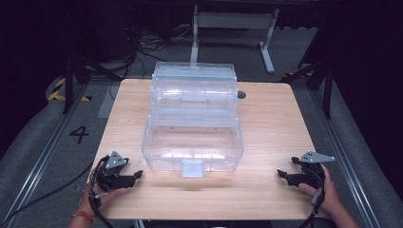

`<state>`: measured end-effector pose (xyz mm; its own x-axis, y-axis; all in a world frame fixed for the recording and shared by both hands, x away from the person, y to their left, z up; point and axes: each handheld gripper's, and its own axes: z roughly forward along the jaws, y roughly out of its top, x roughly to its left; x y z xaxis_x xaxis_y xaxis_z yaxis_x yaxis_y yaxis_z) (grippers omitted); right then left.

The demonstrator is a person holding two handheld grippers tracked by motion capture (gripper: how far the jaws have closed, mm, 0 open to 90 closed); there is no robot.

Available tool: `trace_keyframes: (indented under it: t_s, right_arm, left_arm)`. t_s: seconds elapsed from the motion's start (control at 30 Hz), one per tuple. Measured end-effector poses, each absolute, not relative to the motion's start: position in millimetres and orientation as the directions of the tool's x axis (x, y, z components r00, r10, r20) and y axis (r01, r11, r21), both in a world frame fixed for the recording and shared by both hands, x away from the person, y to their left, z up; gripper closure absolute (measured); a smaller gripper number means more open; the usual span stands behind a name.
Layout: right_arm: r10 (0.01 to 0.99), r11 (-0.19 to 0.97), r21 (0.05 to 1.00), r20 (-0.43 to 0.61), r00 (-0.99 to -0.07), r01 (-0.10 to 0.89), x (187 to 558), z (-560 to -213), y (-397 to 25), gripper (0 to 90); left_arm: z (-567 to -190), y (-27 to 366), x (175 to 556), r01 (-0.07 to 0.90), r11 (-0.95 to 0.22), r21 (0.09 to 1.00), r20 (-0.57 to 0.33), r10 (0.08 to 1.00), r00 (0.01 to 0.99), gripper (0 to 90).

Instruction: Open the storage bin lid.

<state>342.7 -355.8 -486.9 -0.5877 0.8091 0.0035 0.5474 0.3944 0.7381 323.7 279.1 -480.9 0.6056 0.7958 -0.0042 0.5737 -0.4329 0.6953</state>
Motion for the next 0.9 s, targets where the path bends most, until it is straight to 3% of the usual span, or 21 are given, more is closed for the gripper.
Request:
trace_keyframes:
  t_s: [0.9]
  right_arm:
    - [0.803, 0.399, 0.739, 0.004, -0.596, 0.543, 343.8, -486.9, -356.1, 15.5]
  left_arm:
    - [-480.8, 279.3, 323.9, 0.574, -0.434, 0.694, -0.005, 0.795, 0.607, 25.0]
